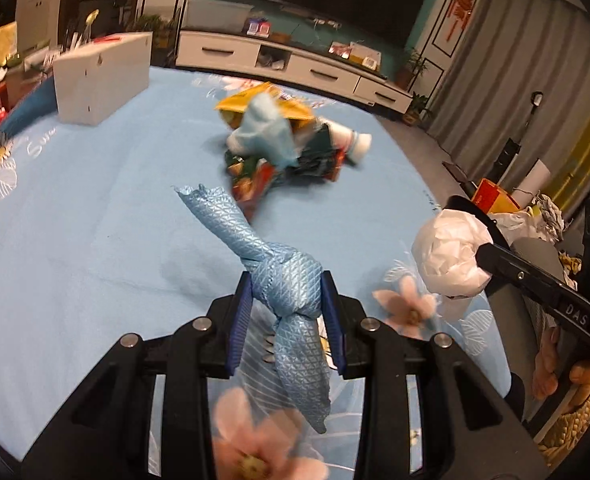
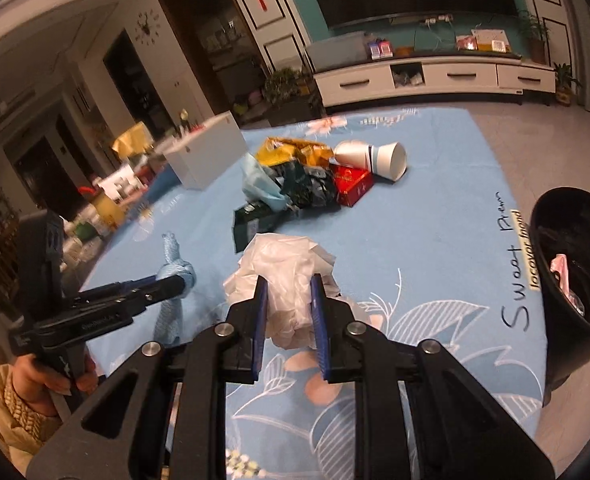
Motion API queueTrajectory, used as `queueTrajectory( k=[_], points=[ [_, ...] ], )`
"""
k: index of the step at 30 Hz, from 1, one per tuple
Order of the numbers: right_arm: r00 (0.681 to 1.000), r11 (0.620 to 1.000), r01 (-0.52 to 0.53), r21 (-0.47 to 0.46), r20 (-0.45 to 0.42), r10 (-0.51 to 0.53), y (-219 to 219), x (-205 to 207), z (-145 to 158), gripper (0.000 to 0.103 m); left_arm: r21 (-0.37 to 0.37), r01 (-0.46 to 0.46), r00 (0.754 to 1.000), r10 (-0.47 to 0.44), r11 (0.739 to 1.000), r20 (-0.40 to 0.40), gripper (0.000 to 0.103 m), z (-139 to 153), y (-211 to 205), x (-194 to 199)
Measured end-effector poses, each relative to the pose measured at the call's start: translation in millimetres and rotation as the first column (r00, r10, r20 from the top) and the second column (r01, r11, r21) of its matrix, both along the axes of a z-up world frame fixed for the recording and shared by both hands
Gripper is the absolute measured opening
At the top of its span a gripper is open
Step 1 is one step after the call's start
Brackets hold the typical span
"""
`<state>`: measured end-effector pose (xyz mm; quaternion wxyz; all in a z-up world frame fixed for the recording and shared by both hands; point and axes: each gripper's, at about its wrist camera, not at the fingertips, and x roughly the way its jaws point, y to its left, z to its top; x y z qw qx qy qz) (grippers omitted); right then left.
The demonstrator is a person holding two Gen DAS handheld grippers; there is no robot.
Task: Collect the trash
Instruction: 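Carry the cloth and white bag over the black bucket and open both tools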
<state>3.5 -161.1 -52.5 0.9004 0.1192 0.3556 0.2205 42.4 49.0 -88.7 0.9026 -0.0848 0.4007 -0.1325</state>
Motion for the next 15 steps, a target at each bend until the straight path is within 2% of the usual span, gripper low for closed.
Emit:
queueTrajectory(
  k=[6, 15],
  points=[
    [0.999, 1.0, 0.017, 0.026, 0.028, -0.018, -9.7, -23.6, 5.8, 0.022, 0.01, 0.035, 0.998, -0.036, 0.999, 0.053, 0.035, 10.8, -22.2, -23.4],
    [0.999, 0.997, 0.04, 0.069, 0.017, -0.041, -18.4, -53.0, -4.9, 0.022, 0.015, 0.051, 0.997, -0.052, 0.999, 0.051, 0.035, 4.5, -33.5, -44.2]
  ],
)
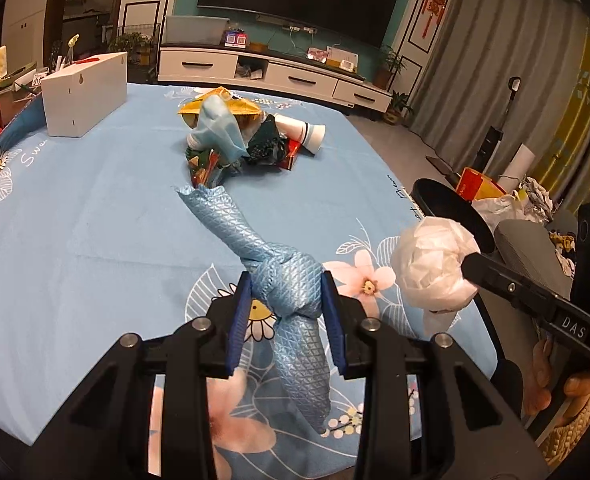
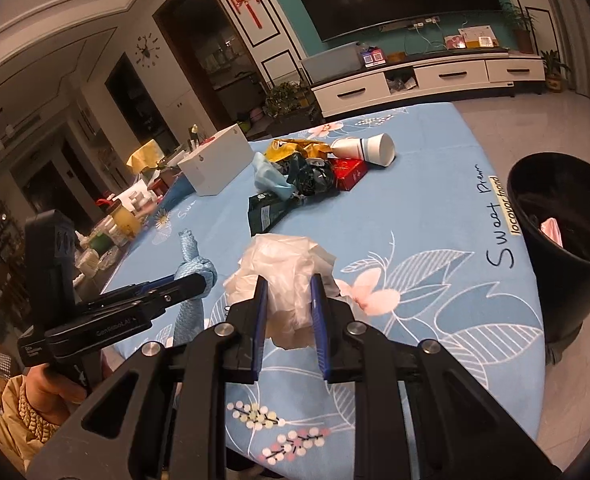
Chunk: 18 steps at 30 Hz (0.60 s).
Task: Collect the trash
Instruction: 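Carry the cloth and white bag over the black bucket and open both tools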
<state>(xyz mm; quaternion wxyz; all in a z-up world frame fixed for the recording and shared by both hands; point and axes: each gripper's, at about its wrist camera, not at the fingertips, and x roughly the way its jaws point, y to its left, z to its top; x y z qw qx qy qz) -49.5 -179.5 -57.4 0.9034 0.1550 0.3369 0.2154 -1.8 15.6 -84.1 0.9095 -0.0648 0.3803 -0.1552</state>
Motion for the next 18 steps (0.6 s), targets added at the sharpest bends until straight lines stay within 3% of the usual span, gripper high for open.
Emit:
queueTrajectory(
  k=[18],
  points=[
    [0.996, 0.999, 0.037, -0.011, 0.086, -0.036, -7.8, -21.4, 21.7, 0.022, 0.018, 0.031, 0.997, -0.032, 0.999, 0.064, 0.035, 19.3, -17.5, -15.2]
  ],
)
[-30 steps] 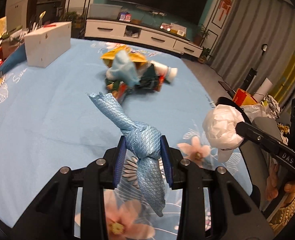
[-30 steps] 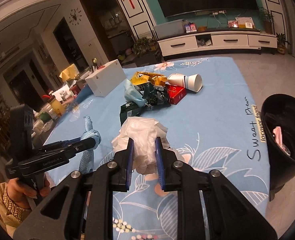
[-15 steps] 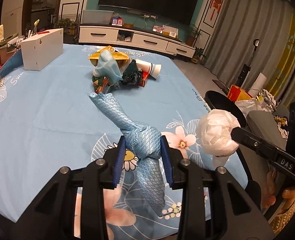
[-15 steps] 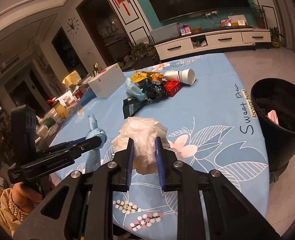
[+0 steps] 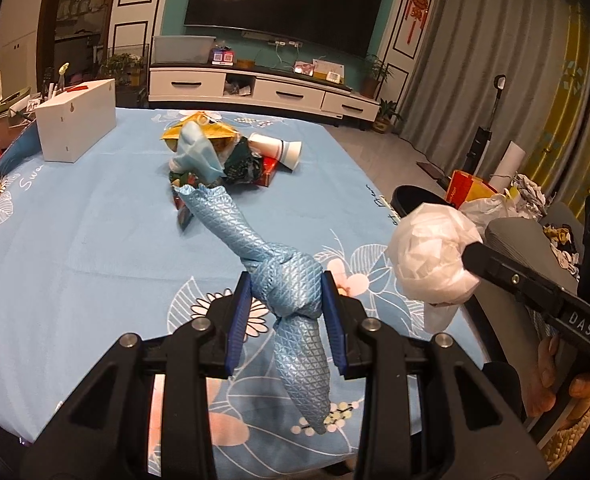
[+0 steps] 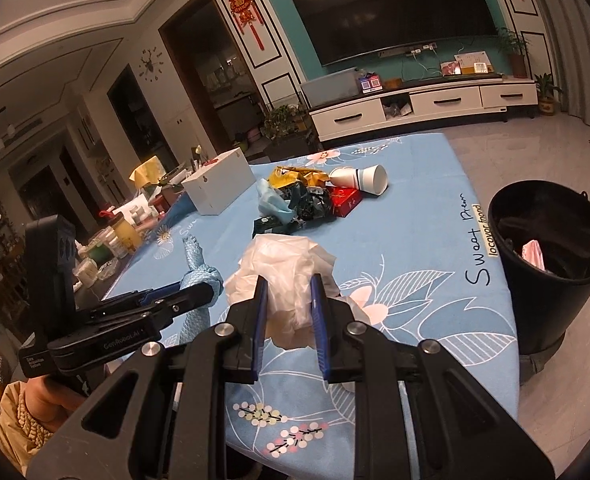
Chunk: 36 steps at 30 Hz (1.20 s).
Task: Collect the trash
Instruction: 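Carry the cloth and white bag over the black bucket and open both tools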
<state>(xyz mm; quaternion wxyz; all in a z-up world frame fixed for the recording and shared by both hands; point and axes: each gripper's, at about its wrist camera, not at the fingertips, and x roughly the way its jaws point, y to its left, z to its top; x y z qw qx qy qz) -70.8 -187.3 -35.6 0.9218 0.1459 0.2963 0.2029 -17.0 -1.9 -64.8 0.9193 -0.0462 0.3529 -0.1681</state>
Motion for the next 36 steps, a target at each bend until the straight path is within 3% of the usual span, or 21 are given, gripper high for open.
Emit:
queueTrajectory(
  k=[12, 20, 25, 36],
  points=[
    [0.996, 0.994, 0.085, 0.068, -0.018, -0.084, -39.3, 24.0, -6.8, 0.022, 0.046, 0.051, 0.998, -0.05, 0.998, -0.027, 0.036, -0.7, -33.3, 34.2],
    [0.977, 0.974, 0.211, 0.082, -0.036, -0.209, -89.1, 45.9, -9.6, 0.022, 0.054, 0.159, 0.987, -0.157, 0.986, -0.047, 0.036, 1.6, -82.9, 85.3],
    [0.94, 0.935, 0.342, 0.094, -0.046, -0.339, -138.6, 51.9, -15.2, 0.022, 0.051, 0.269, 0.963, -0.267, 0.962, -0.04, 0.036, 2.1, -133.1, 112.9],
    [0.817, 0.816, 0.575, 0.063, -0.109, -0.567, -218.0, 59.7, -44.5, 0.022, -0.007, 0.475, 0.878, -0.474, 0.88, -0.062, 0.036, -16.7, -255.6, 161.6]
  ],
)
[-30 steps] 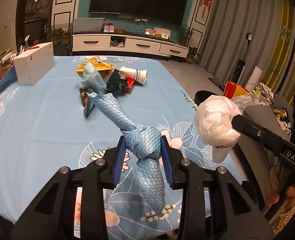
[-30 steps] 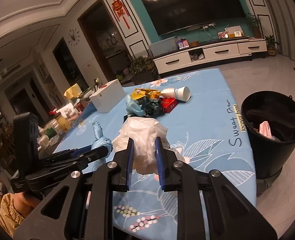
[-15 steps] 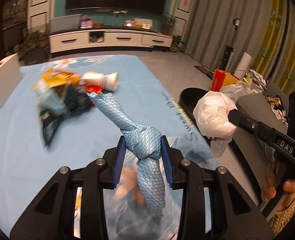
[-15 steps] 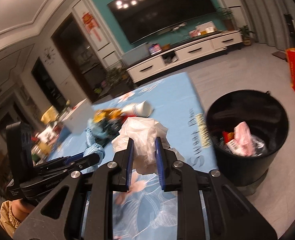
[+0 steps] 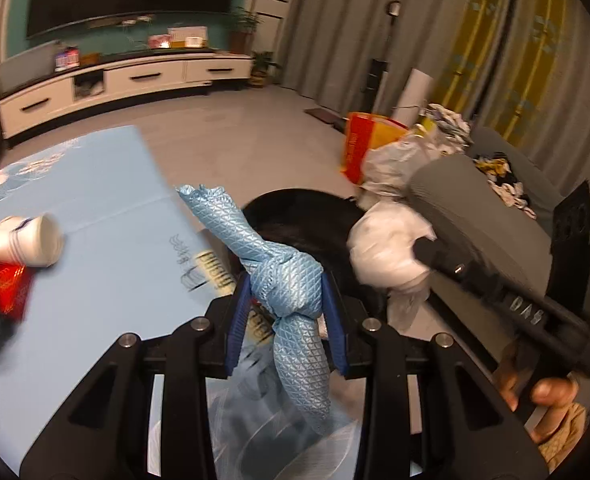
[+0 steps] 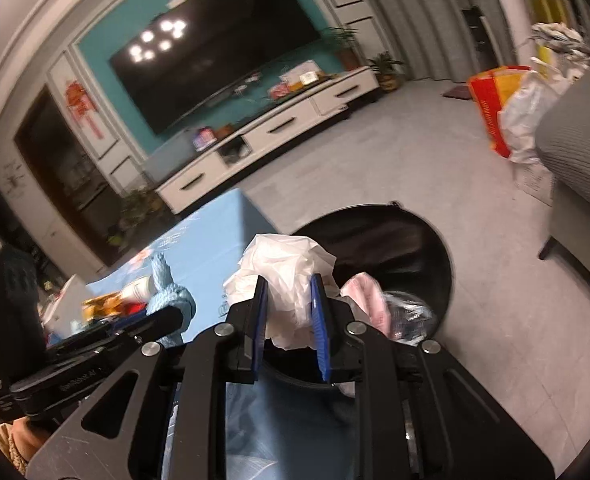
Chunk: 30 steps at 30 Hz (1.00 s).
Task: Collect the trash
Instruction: 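Carry the cloth and white bag over the black bucket and open both tools, then move both open tools back to the trash pile on the table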
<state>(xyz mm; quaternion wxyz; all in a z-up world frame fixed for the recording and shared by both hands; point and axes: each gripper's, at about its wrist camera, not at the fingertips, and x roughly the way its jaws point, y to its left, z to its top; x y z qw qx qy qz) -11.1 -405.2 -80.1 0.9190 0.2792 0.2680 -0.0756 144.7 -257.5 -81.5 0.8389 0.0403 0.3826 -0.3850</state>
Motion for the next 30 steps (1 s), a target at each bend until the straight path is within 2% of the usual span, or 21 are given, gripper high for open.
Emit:
queueTrajectory(
  k=[6, 7, 8, 9, 12, 13, 14, 15, 17, 25, 30],
  points=[
    [0.998, 0.999, 0.053, 0.007, -0.034, -0.053, -22.6, 12.3, -17.3, 0.024, 0.035, 0.043, 0.999, -0.043, 0.998, -0.015, 0.039, -20.7, -47.6, 23.0],
    [0.997, 0.998, 0.061, 0.008, -0.044, -0.061, -26.0, 15.5, -21.2, 0.027, 0.037, 0.048, 0.999, -0.047, 0.998, -0.019, 0.046, -22.9, -51.6, 25.1],
    [0.997, 0.998, 0.062, 0.013, -0.049, -0.061, -29.9, 17.7, -23.2, 0.03, 0.038, 0.048, 0.999, -0.048, 0.998, -0.02, 0.06, -24.8, -55.2, 27.1],
    [0.996, 0.998, 0.063, 0.021, -0.057, -0.062, -32.4, 20.0, -26.6, 0.033, 0.039, 0.044, 0.999, -0.043, 0.998, -0.019, 0.065, -26.0, -58.1, 28.4],
    [0.995, 0.997, 0.076, 0.022, -0.061, -0.074, -35.3, 23.6, -30.0, 0.046, 0.034, 0.035, 0.999, -0.034, 0.999, -0.021, 0.076, -27.3, -58.0, 29.8],
    [0.995, 0.997, 0.077, 0.027, -0.059, -0.075, -36.5, 24.0, -30.6, 0.048, 0.035, 0.028, 0.999, -0.028, 0.999, -0.019, 0.08, -27.1, -56.5, 28.8],
    [0.996, 0.997, 0.075, 0.03, -0.057, -0.073, -36.6, 23.0, -30.5, 0.048, 0.034, 0.023, 1.0, -0.022, 0.999, -0.016, 0.081, -26.7, -52.7, 27.9],
    [0.996, 0.997, 0.072, 0.03, -0.056, -0.071, -35.6, 22.3, -30.0, 0.049, 0.031, 0.016, 1.0, -0.016, 0.999, -0.015, 0.081, -25.4, -48.0, 26.7],
    [0.996, 0.998, 0.064, 0.028, -0.062, -0.062, -33.3, 21.5, -29.1, 0.05, 0.024, -0.01, 1.0, 0.01, 1.0, -0.015, 0.089, -22.5, -36.9, 22.7],
    [0.997, 1.0, -0.019, 0.015, -0.069, 0.02, 2.1, 16.1, -12.5, 0.055, 0.009, -0.137, 0.99, 0.137, 0.991, -0.032, 0.093, -6.3, 47.8, 7.3],
    [0.99, 0.993, -0.114, 0.001, -0.079, 0.114, 39.1, 23.1, -0.4, 0.058, -0.035, -0.274, 0.961, 0.273, 0.961, -0.04, 0.096, 5.2, 127.7, -3.1]
  ],
)
